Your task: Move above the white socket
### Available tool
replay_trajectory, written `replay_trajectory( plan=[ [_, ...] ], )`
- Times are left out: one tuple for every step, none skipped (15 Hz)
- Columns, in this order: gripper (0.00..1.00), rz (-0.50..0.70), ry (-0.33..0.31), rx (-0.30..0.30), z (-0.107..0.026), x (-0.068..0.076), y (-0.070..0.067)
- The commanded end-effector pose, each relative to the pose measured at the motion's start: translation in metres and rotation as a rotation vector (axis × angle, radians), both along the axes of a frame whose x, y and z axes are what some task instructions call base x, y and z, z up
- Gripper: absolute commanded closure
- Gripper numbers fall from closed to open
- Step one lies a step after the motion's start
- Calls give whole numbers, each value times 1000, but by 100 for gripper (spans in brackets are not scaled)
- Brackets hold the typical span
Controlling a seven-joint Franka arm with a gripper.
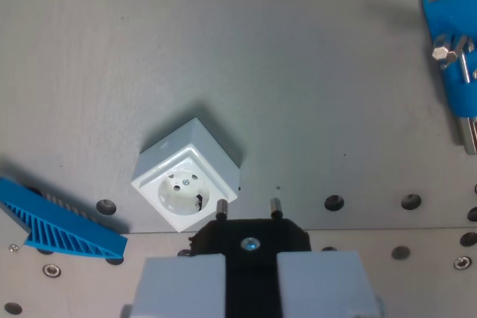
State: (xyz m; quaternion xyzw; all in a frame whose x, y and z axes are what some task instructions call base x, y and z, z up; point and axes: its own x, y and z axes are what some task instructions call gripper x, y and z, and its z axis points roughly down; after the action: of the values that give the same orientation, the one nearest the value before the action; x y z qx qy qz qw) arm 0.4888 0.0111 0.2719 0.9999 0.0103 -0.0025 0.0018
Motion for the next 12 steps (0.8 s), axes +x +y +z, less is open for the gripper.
replay_trajectory(
  plan=[
    [100,-1,0,0,0,0,0],
    [100,-1,0,0,0,0,0],
    [100,-1,0,0,0,0,0],
    [100,0,0,0,0,0,0],
    [100,1,0,0,0,0,0],
    [100,4,-1,0,0,0,0],
    [100,7,0,0,-1,0,0],
    [100,12,-1,0,-1,-1,0],
    [100,18,-1,0,-1,-1,0],
    [100,26,-2,0,-2,-1,0],
    [100,34,-2,0,-3,-2,1],
    [100,44,-4,0,-4,-3,1]
  ],
)
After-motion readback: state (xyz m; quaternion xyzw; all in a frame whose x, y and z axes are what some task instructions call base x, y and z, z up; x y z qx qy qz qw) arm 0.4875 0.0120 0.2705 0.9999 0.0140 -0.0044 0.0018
